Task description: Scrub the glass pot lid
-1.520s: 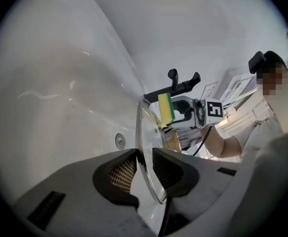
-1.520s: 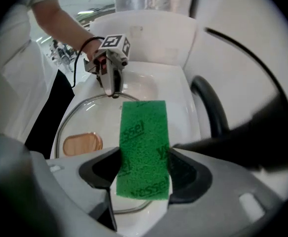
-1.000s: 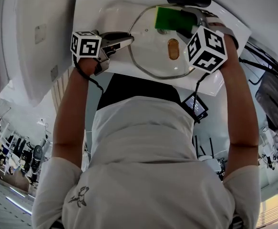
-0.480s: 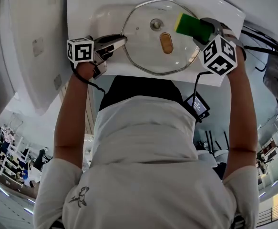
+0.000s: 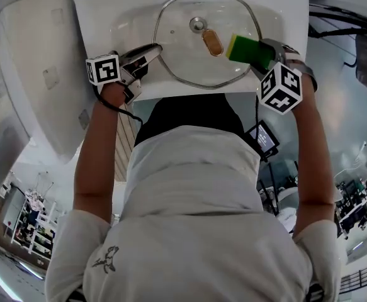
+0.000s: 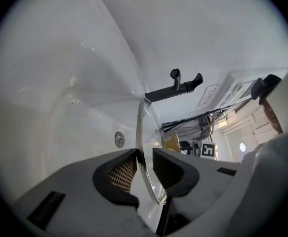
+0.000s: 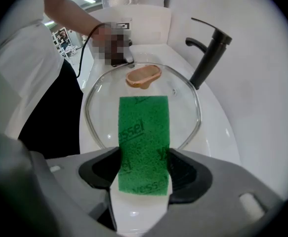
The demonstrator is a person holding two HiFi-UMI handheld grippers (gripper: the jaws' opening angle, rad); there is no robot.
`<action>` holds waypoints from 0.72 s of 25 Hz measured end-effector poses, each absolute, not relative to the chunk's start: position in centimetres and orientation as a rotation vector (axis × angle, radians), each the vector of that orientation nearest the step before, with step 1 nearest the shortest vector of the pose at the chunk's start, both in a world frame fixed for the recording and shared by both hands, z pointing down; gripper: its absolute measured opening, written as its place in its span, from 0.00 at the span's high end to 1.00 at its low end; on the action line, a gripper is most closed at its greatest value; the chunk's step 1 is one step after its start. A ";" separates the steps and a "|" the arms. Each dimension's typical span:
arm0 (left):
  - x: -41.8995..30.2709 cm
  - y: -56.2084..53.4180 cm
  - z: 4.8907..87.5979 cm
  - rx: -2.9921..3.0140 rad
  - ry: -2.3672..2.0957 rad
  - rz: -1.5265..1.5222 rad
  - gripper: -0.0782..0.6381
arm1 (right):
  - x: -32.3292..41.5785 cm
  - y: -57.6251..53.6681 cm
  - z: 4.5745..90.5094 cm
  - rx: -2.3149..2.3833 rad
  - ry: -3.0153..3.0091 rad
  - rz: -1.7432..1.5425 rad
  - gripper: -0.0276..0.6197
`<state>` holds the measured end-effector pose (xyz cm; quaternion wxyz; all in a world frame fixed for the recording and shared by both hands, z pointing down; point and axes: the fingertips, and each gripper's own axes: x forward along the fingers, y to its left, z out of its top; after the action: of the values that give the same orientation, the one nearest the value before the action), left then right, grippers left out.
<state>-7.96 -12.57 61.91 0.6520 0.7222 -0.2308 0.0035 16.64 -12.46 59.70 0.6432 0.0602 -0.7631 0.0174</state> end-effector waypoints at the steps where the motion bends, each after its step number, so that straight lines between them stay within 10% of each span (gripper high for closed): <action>1: -7.9 -12.5 61.9 1.639 -0.525 0.007 0.75 | 16.8 -11.4 59.8 0.133 -1.736 0.051 0.50; 18: -7.9 -13.0 61.8 1.650 -0.554 -0.004 0.75 | 11.1 -22.2 56.2 0.087 -1.732 -0.270 0.50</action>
<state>-7.93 -12.95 61.82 0.6448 0.7246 -0.2432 -0.0016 11.10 -22.22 56.17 0.6391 0.0381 -0.7589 -0.1185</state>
